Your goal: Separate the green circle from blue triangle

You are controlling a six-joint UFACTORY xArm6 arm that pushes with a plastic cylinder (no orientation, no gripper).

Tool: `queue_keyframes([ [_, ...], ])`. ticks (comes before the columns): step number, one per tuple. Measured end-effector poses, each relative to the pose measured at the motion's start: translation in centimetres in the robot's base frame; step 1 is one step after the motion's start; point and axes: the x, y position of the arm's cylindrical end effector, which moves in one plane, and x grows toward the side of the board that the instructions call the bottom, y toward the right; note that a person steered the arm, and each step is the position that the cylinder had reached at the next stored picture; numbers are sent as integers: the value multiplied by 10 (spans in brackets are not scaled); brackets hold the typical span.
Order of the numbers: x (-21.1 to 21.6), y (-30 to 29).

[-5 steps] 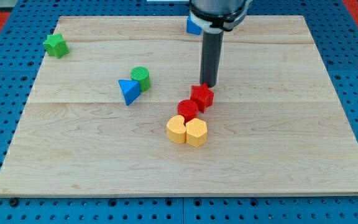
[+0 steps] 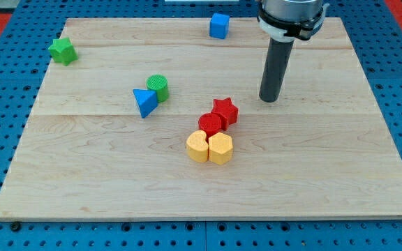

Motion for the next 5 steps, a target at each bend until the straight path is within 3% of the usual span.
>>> queue_keyframes([
  [2, -10, -13],
  [3, -52, -57],
  [5, -57, -149],
])
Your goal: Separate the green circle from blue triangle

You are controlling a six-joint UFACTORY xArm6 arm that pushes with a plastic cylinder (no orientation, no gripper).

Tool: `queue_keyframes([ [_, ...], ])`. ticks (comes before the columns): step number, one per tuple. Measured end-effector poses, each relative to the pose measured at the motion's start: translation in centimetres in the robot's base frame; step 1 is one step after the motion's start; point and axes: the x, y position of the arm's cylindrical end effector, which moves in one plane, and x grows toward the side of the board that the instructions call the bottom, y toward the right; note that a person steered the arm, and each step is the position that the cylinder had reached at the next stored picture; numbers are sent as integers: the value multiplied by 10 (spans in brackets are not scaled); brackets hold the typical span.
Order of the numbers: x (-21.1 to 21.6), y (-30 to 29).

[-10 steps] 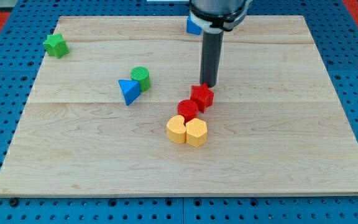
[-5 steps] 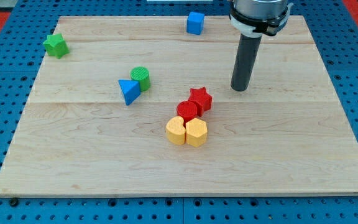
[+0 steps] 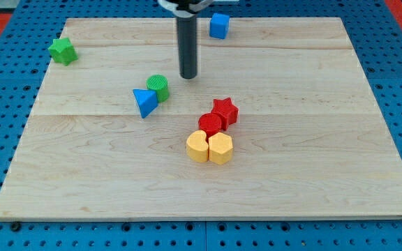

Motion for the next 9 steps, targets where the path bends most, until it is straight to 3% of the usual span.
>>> queue_keyframes([
  [1, 0, -13],
  [3, -31, 18],
  [4, -6, 15],
  [6, 107, -6],
  [7, 113, -65],
  [9, 27, -41],
])
